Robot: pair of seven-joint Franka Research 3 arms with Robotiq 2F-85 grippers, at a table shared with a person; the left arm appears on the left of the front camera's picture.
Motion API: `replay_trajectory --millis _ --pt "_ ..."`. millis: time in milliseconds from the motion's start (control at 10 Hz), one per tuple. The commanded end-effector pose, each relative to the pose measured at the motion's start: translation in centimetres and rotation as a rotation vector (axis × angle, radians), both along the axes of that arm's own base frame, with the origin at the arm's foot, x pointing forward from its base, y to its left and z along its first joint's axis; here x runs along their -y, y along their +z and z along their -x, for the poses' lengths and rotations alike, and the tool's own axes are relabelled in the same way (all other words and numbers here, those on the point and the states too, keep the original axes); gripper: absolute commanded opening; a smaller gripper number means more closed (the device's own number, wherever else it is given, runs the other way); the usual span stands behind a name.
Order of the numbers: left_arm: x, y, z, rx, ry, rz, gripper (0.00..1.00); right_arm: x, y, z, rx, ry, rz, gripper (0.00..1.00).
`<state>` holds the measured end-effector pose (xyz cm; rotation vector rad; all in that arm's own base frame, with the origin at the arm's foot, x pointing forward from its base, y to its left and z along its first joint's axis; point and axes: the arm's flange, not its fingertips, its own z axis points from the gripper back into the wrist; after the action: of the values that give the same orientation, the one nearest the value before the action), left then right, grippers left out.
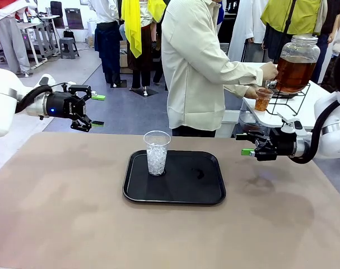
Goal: Pour the drink into the iced cup.
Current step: Pick up the iced cup indicated by the human and present it to them.
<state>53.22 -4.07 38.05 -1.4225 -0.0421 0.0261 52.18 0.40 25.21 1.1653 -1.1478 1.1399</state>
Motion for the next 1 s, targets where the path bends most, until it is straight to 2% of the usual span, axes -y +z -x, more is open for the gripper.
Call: replay_trajectory --millis 0,900 --pt "0.02 0.25 0.02 -0.008 0.012 0.007 1.0 -0.04 0.2 -0.07 0.004 0.001 0.0 1.0" --pt "0.02 0.25 0.02 -0.008 0.012 0.007 1.0 -0.04 0.2 -0.07 0.004 0.001 0.0 1.0"
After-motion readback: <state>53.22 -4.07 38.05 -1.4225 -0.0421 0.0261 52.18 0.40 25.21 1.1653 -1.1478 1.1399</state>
